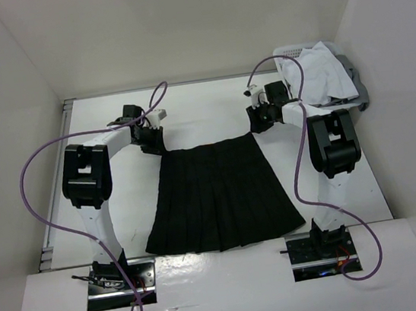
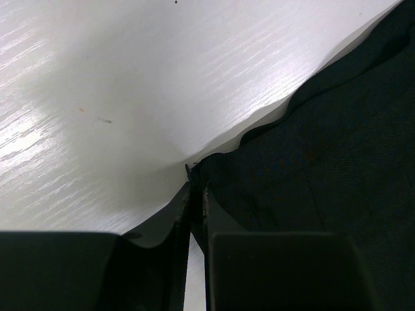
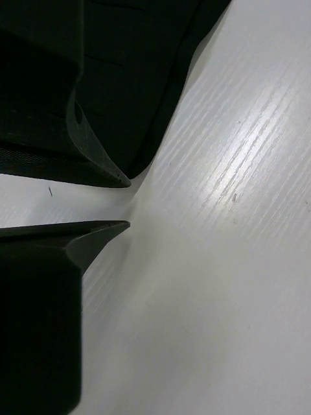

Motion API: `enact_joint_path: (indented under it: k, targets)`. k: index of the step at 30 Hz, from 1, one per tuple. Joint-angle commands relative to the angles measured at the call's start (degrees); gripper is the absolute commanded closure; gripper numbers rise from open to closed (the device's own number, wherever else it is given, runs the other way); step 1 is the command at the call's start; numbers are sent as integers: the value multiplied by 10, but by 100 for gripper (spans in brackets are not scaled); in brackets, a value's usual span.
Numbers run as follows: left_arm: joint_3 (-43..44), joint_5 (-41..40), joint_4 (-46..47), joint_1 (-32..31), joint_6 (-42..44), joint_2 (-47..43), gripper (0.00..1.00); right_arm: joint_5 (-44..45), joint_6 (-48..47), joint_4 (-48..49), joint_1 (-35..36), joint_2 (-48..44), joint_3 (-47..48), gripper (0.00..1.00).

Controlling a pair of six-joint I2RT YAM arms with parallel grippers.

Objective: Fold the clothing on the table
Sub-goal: Fold the skirt

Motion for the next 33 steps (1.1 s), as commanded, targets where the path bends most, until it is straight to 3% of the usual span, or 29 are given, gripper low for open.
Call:
enact_joint_path:
  k: [1,17,33]
  targets:
    - [10,-2,-13,-8,19,17,86,-17,-11,8,1,0,5,68]
    - [10,-2,-19,-8,24,17,86,-86,-16,-14,-20,-12,5,61]
    - [10,-2,-24,-13,24,17,86,-162,-21,-30,-60,-17,-1,60]
